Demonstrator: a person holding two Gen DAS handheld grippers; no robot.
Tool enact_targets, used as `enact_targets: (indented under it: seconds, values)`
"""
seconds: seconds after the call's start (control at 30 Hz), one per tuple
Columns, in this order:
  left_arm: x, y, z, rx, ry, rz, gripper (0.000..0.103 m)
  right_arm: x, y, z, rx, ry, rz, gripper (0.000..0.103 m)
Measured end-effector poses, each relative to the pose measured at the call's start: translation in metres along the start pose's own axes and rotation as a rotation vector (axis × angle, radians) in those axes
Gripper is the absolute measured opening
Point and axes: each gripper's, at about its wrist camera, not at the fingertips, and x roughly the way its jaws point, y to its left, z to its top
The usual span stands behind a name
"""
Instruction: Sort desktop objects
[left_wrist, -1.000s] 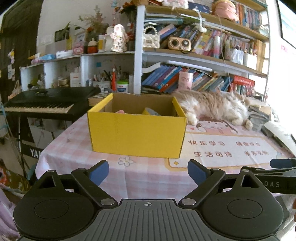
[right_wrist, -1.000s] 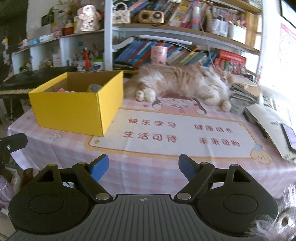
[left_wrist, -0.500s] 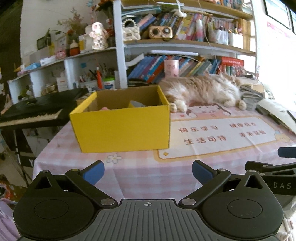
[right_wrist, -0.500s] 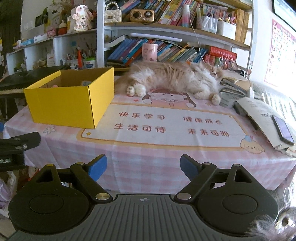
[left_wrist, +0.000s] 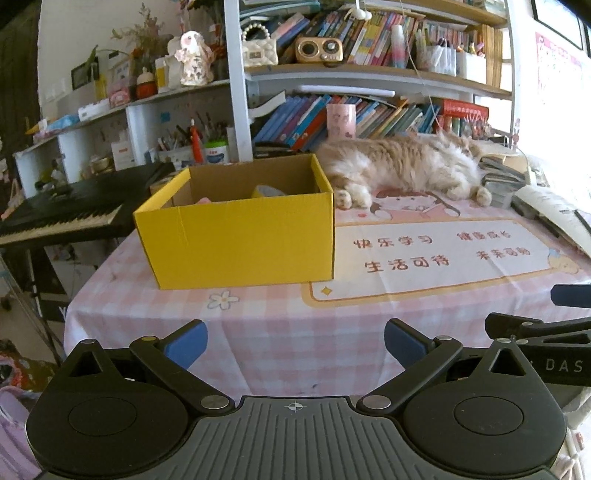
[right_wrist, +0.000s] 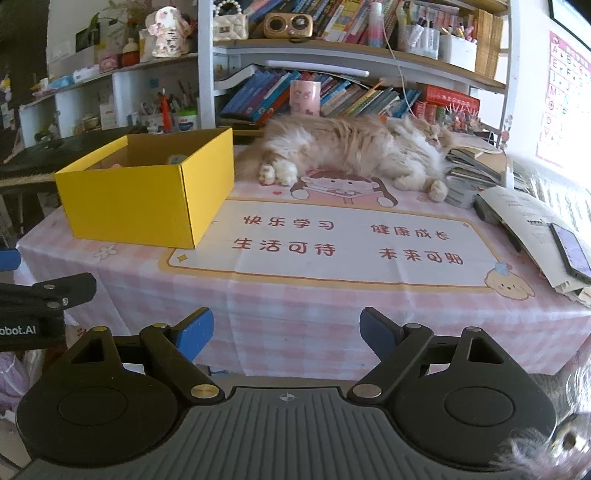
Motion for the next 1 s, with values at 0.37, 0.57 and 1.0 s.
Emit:
enact_targets:
  seconds: [0.37, 0.57, 1.0]
  values:
    - [0.0, -0.005, -0.001, -0.007, 0.024, -0.013, 0.103, 0.0, -0.003, 0.0, -0.012, 0.009, 0.009, 0.085]
    - [0.001, -0.008, -0.002, 0.005, 0.033, -0.013, 0.103, 0.001, -0.008, -0.001, -0.003, 0.018, -0.007, 0.088]
    - [0.0, -0.013, 0.0, 0.031, 0.028, -0.021, 0.103, 0.002, -0.009, -0.003, -0.001, 0.023, -0.008, 0.089]
